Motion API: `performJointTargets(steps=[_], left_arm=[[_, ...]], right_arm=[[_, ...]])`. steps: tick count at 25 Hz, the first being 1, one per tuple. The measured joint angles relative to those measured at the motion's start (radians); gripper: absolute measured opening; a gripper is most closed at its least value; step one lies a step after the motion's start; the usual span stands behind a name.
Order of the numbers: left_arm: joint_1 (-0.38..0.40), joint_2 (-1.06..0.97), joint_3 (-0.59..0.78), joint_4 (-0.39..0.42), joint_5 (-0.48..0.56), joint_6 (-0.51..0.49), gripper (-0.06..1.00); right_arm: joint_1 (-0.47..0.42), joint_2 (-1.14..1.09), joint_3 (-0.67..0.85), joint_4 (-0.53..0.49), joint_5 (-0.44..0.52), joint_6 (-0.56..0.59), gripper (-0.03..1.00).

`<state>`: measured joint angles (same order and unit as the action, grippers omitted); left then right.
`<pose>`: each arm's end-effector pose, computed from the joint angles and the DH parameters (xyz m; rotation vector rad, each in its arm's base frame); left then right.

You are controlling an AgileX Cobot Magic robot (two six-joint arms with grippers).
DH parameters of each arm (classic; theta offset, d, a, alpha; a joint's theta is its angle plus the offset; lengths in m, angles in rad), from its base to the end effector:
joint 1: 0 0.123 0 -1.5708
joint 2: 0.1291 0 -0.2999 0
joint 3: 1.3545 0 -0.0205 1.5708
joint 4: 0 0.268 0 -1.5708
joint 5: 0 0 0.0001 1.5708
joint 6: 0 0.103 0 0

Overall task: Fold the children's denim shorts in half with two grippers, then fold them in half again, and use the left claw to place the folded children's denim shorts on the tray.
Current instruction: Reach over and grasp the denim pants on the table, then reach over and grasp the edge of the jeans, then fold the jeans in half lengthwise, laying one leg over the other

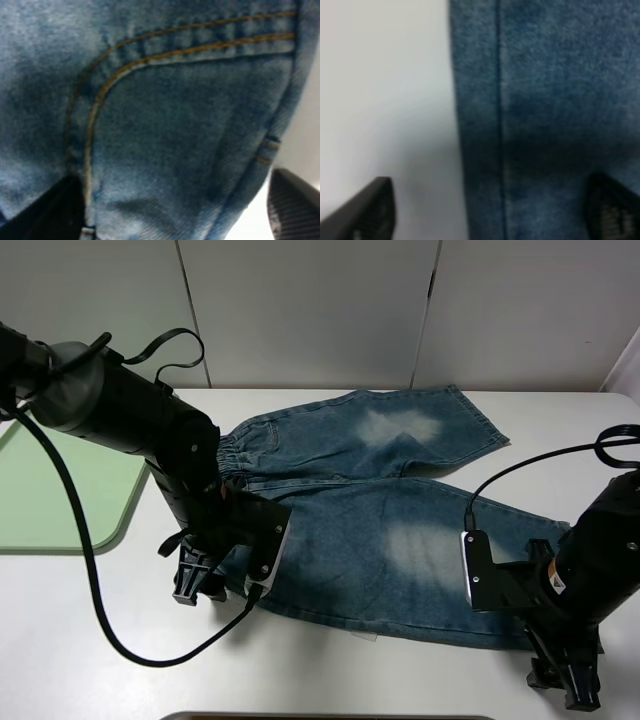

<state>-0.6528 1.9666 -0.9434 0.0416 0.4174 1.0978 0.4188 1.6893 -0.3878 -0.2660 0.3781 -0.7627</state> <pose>0.2774 -0.2099 0.0783 2.2850 1.8380 0.1006 0.1732 0.0661 0.0673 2.0330 -2.3416 0.1400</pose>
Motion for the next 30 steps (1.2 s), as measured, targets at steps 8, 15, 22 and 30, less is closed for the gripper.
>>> performJointTargets(steps=[8,15,22,30], left_arm=[[0.0,0.002,0.001,-0.011,0.017,0.003,0.43],[-0.002,0.001,0.005,-0.031,0.059,0.003,0.07],[-0.002,0.0,0.005,-0.032,0.057,0.002,0.04],[0.0,0.0,0.006,-0.105,0.053,0.002,0.03]], right_arm=[[0.0,0.0,0.0,-0.011,-0.009,0.03,0.22],[0.0,0.0,0.0,-0.039,-0.039,0.043,-0.01],[0.0,0.0,0.0,-0.041,-0.04,0.044,-0.03],[0.0,-0.009,0.007,-0.041,-0.048,0.044,-0.03]])
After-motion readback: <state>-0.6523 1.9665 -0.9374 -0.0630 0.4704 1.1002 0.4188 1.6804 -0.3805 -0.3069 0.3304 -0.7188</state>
